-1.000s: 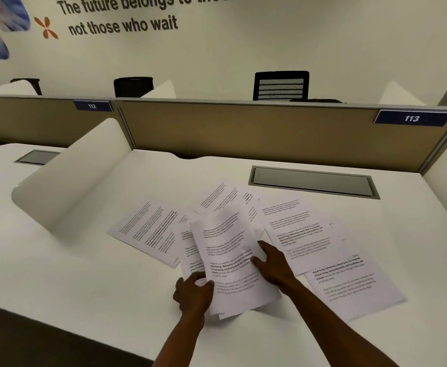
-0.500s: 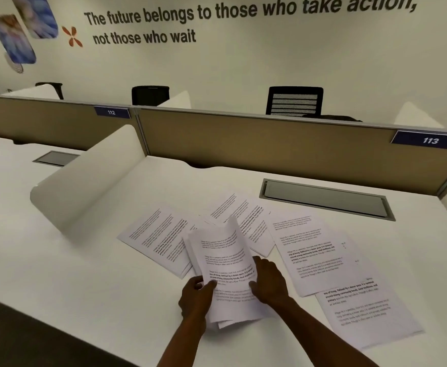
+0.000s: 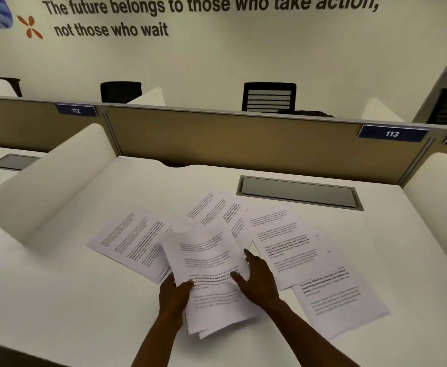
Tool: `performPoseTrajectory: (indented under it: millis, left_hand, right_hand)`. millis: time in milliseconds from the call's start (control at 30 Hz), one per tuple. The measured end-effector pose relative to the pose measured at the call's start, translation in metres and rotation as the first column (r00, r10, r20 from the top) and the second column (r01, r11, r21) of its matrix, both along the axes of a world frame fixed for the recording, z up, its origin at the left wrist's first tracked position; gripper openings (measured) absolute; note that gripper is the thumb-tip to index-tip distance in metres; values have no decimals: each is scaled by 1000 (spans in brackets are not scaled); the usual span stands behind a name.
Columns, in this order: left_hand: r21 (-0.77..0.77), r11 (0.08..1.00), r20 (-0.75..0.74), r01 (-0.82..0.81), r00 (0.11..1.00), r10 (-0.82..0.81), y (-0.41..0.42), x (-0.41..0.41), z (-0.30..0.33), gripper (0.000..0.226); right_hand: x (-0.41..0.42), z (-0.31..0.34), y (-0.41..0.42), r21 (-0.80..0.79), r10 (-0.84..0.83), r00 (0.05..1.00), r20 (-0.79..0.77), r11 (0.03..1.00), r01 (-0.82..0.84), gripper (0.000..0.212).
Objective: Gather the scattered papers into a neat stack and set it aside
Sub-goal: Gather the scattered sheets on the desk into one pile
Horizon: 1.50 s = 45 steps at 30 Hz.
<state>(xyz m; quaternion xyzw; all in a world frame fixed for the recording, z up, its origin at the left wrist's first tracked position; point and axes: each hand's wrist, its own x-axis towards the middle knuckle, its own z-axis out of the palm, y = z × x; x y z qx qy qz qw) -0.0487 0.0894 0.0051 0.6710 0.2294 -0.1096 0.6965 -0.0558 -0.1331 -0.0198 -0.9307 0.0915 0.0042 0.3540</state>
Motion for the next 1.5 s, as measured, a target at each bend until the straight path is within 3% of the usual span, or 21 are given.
performPoseTrajectory:
  millis: [67, 133, 267, 533, 667, 800, 933, 1067, 1200, 1333, 1433, 1500]
  left_hand:
    - [23, 999, 23, 39, 999, -39, 4, -2, -2, 52]
    - [32, 995, 28, 93, 995, -94, 7, -4, -5, 52]
    - [51, 979, -16, 195, 981, -195, 6, -11, -12, 54]
    - [225, 960, -35, 165, 986, -161, -10, -22, -7, 89]
    - [258, 945, -9, 203, 978, -207, -7, -25, -1, 87]
    - [288, 929, -30, 234, 971, -236, -5, -24, -5, 56]
    - [276, 943, -25, 184, 983, -185, -8, -26, -10, 20]
    - [244, 959, -121, 147, 985, -120, -15, -25, -7, 45]
    - [223, 962, -144, 154, 982, -124, -22, -18, -7, 62]
    - [261, 952, -115, 158, 985, -132, -24, -19, -7, 35]
    - [293, 936, -71, 197, 980, -185, -20, -23, -11, 31]
    - [300, 933, -60, 198, 980, -189, -16, -26, -14, 35]
  right_hand:
    - [-2, 0, -17, -43, -186, 978, 95, 981, 191, 72]
    - [-4, 0, -38, -157, -265, 960, 88, 948, 276, 65]
    - [-8, -2, -66, -337, -218, 972, -85, 925, 178, 66]
    - [-6, 5, -65, -467, -108, 994, -17, 880, 88, 44]
    - [-3, 13, -75, -386, -152, 986, 63, 908, 164, 42]
    - [-3, 34, -75, -168, -189, 959, 212, 959, 226, 36]
    - [-16, 50, -36, -47, -105, 966, 237, 992, 120, 31]
    - [-35, 39, 11, -6, 52, 976, 211, 999, -52, 33]
    - [-48, 21, 40, -66, 208, 965, 158, 978, -200, 35]
    - [-54, 12, 51, -53, 334, 941, 59, 942, -331, 52]
    - [-55, 15, 44, 10, 294, 954, 49, 955, -295, 69]
    - [-56, 16, 27, 61, 139, 984, 115, 987, -147, 68]
